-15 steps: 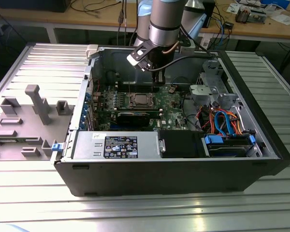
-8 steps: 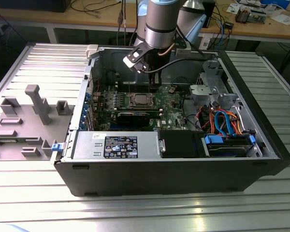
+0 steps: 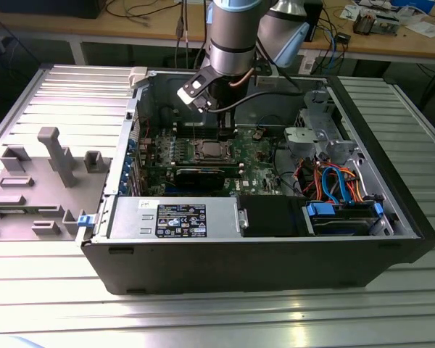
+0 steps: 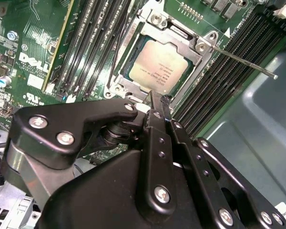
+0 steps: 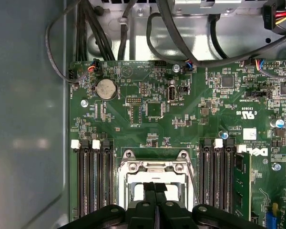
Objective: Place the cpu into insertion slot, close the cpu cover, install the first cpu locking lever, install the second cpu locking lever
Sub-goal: 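Close the cpu cover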
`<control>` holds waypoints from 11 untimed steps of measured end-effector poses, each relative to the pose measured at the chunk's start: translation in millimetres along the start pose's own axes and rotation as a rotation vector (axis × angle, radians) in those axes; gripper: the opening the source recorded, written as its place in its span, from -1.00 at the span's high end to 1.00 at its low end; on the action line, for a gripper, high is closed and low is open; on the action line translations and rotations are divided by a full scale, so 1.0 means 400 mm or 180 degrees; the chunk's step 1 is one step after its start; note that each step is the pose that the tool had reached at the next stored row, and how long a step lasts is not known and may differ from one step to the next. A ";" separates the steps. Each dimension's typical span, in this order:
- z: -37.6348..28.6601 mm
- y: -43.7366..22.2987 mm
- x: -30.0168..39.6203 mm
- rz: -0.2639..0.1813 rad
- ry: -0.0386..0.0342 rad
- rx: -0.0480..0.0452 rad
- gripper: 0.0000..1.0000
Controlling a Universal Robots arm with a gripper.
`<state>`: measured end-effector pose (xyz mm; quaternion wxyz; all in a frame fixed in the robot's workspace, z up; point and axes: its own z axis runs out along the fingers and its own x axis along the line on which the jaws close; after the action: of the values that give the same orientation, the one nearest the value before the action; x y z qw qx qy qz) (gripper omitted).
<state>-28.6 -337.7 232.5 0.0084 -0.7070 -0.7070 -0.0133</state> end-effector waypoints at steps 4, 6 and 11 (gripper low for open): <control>0.001 0.000 0.000 0.0000 0.0000 0.0000 0.79; 0.001 0.000 0.000 0.0000 0.0000 0.0000 0.79; 0.001 0.000 0.000 0.0000 0.0000 0.0000 0.79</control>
<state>-28.7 -337.7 232.2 0.0084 -0.7070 -0.7070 -0.0134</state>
